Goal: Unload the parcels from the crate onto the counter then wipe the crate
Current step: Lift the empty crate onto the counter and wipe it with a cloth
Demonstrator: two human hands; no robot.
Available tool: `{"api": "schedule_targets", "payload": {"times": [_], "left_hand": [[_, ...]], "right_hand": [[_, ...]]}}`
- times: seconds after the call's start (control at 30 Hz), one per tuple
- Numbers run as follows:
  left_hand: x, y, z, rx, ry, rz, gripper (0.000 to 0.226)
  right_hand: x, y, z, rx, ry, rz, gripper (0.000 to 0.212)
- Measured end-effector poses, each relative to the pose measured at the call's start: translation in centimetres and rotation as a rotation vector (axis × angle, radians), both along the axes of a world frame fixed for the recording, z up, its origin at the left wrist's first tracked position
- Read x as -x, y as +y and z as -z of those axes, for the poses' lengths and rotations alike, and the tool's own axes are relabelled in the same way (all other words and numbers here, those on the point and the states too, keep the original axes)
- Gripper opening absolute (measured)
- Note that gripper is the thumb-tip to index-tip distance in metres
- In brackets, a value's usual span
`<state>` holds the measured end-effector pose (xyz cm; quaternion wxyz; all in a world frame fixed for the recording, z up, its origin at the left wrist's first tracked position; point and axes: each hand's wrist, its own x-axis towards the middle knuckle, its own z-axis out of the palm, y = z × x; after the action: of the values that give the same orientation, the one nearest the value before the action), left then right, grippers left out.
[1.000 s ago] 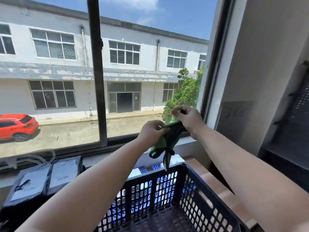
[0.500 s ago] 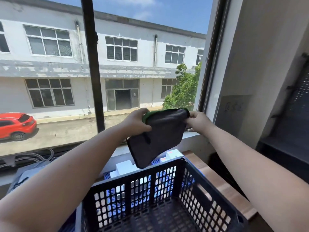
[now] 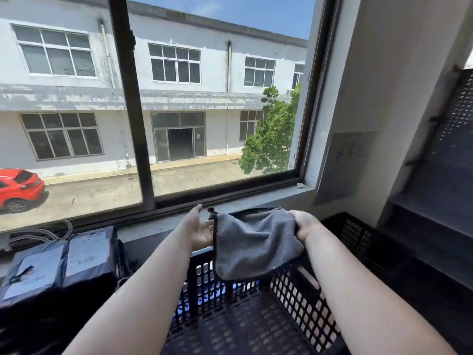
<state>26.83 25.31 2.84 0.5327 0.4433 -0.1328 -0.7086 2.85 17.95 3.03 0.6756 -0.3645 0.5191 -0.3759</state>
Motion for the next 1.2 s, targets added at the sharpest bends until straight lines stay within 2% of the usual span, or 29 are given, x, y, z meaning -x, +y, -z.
{"api": "schedule_targets", "payload": {"times": [0.1, 0.13, 0.2, 0.23, 0.33, 0.4, 0.47, 0.53, 0.6, 0.63, 0.67, 0.73, 0.83, 0.9, 0.97, 1.03, 1.13, 1.2], "left_hand": [[0.2, 0.5, 1.7, 0.12, 0.01, 0.022, 0.018], [0.3, 0.4, 1.9, 0.165, -0.062, 0.042, 0.036], [0.6, 0.1, 1.9, 0.244, -0.266, 0.073, 0.067], [0.6, 0.0, 1.6, 0.282, -0.401, 0.077, 0.068], [-0.3, -0.1, 0.1, 0.394, -0.791, 0.037, 0.042], [-0.8, -0.1, -0.9, 0.469, -0.973, 0.01, 0.027], [-1.3, -0.2, -1.9, 0.524, -1.039, -0.018, 0.018], [-1.7, -0.4, -2.8, 0.561, -1.045, -0.052, 0.014], [-2.1, -0.7, -3.5, 0.572, -1.034, -0.124, 0.01], [-2.2, -0.9, -3.9, 0.572, -1.049, -0.172, 0.008], [-2.4, -1.2, -4.2, 0.576, -1.087, -0.222, 0.008], [-2.6, -1.6, -4.9, 0.59, -1.176, -0.299, 0.007], [-2.4, -1.9, -5.9, 0.606, -1.119, -0.326, 0.005], [-2.3, -2.1, -6.7, 0.59, -1.006, -0.29, 0.005], [-2.5, -2.1, -7.6, 0.579, -0.887, -0.23, 0.007], [-2.8, -1.8, -8.3, 0.594, -0.836, -0.148, 0.008], [-3.3, -1.0, -9.7, 0.694, -0.744, -0.037, 0.008], [-4.2, -0.8, -10.5, 0.789, -0.592, 0.084, 0.032]], "right_hand": [[0.9, 0.3, 1.8, -0.076, -0.076, 0.038, 0.027], [1.1, 0.6, 1.8, -0.061, -0.095, 0.013, 0.025], [1.4, 0.9, 1.3, 0.033, -0.063, -0.008, 0.021], [1.6, 0.7, 1.2, 0.106, -0.017, 0.013, 0.025], [2.3, 0.2, 0.8, 0.319, 0.226, 0.135, 0.036], [2.8, 0.2, -0.1, 0.447, 0.369, 0.21, 0.046], [3.4, 0.3, -1.2, 0.564, 0.356, 0.206, 0.043], [3.9, 0.2, -2.3, 0.576, 0.14, 0.155, 0.026], [4.6, 0.4, -3.5, 0.534, -0.095, 0.047, 0.027], [4.9, 0.5, -4.0, 0.538, -0.131, -0.01, 0.031], [5.2, 0.5, -4.4, 0.564, -0.111, -0.039, 0.034], [5.1, 0.4, -5.1, 0.648, 0.073, 0.003, 0.029], [4.2, 0.3, -6.1, 0.785, 0.451, 0.162, 0.013], [3.8, 0.1, -6.8, 0.863, 0.487, 0.223, 0.01], [3.5, 0.7, -7.9, 0.813, 0.297, 0.232, 0.007], [3.3, 1.3, -8.4, 0.744, 0.103, 0.192, 0.015], [4.4, 2.5, -9.8, 0.792, -0.059, 0.094, 0.022], [5.7, 3.6, -11.2, 0.829, -0.184, -0.063, 0.02]]}}
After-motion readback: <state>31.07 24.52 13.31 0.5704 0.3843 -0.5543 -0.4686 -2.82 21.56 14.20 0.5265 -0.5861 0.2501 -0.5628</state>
